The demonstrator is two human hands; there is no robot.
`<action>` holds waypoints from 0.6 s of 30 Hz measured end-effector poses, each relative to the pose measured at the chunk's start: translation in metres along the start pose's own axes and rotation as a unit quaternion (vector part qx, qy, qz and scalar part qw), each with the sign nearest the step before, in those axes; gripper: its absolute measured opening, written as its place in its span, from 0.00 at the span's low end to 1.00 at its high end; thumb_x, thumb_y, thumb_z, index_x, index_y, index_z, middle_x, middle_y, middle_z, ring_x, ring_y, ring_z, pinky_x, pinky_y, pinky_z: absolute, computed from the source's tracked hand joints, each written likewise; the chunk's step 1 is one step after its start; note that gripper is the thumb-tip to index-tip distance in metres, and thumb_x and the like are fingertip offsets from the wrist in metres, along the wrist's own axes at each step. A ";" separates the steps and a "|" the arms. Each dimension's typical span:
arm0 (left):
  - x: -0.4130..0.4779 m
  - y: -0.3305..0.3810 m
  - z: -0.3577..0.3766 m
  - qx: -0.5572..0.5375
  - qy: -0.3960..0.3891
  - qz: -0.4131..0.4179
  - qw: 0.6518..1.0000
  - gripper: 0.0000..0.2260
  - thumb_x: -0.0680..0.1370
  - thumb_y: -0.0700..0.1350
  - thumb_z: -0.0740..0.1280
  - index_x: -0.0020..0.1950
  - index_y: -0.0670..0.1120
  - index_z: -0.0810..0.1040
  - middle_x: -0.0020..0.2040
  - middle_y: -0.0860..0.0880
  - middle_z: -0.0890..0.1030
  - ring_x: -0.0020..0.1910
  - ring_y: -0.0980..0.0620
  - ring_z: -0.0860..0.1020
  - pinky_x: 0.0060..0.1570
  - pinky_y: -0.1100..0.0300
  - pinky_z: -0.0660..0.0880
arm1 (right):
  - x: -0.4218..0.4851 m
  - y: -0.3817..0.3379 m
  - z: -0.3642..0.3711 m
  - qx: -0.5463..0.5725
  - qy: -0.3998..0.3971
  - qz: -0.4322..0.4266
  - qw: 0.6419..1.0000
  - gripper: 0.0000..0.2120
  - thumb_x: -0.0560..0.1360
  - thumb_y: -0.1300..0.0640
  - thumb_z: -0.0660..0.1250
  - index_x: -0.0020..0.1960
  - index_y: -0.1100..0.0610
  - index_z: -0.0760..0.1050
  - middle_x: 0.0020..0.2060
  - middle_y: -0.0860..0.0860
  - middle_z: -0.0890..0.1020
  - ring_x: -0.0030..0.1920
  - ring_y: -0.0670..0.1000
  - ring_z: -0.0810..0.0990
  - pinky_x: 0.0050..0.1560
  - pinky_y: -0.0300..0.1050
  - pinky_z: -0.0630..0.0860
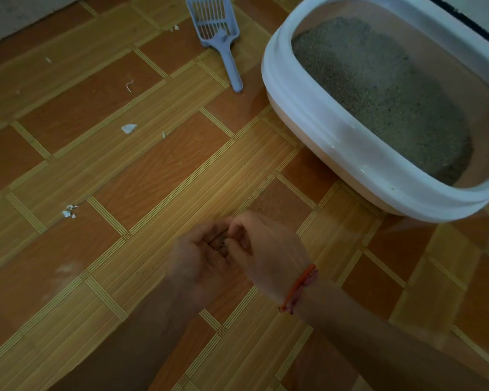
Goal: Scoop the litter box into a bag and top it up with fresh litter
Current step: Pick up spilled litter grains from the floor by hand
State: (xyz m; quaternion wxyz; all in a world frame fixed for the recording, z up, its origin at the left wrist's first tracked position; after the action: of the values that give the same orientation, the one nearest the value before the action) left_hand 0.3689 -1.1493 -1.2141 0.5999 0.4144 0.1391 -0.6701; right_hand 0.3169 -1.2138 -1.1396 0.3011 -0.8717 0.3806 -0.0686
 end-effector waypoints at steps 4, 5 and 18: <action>-0.001 0.001 0.003 -0.012 -0.005 0.000 1.000 0.20 0.81 0.42 0.56 0.38 0.37 0.83 0.38 0.41 0.81 0.35 0.48 0.82 0.35 0.57 0.80 | -0.001 -0.003 0.001 -0.003 -0.002 -0.013 1.000 0.05 0.77 0.50 0.63 0.51 0.49 0.73 0.46 0.45 0.79 0.41 0.48 0.79 0.39 0.49 0.78; -0.001 0.001 0.003 -0.019 -0.003 0.000 1.000 0.19 0.81 0.42 0.56 0.39 0.36 0.82 0.38 0.41 0.81 0.36 0.48 0.82 0.36 0.57 0.80 | 0.000 -0.004 0.001 -0.004 -0.006 -0.018 1.000 0.06 0.77 0.49 0.63 0.53 0.48 0.73 0.46 0.45 0.80 0.41 0.47 0.79 0.40 0.48 0.78; 0.002 -0.003 -0.005 -0.063 0.056 -0.017 0.996 0.18 0.81 0.41 0.58 0.41 0.35 0.82 0.47 0.37 0.84 0.48 0.41 0.85 0.53 0.50 0.77 | 0.041 0.093 -0.030 -0.050 0.037 0.135 0.989 0.03 0.77 0.50 0.64 0.49 0.45 0.75 0.40 0.43 0.78 0.44 0.48 0.78 0.46 0.49 0.78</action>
State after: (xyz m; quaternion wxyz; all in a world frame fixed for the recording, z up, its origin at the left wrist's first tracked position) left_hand 0.3681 -1.1464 -1.2200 0.6044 0.4104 0.2210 -0.6461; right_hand 0.2777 -1.3059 -1.1733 0.2488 -0.8233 0.5086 -0.0407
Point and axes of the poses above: each hand's wrist, its own x-axis towards the middle knuckle, its own z-axis out of the palm, y = z × x, the point moved 10 cm from there along x, towards the middle knuckle
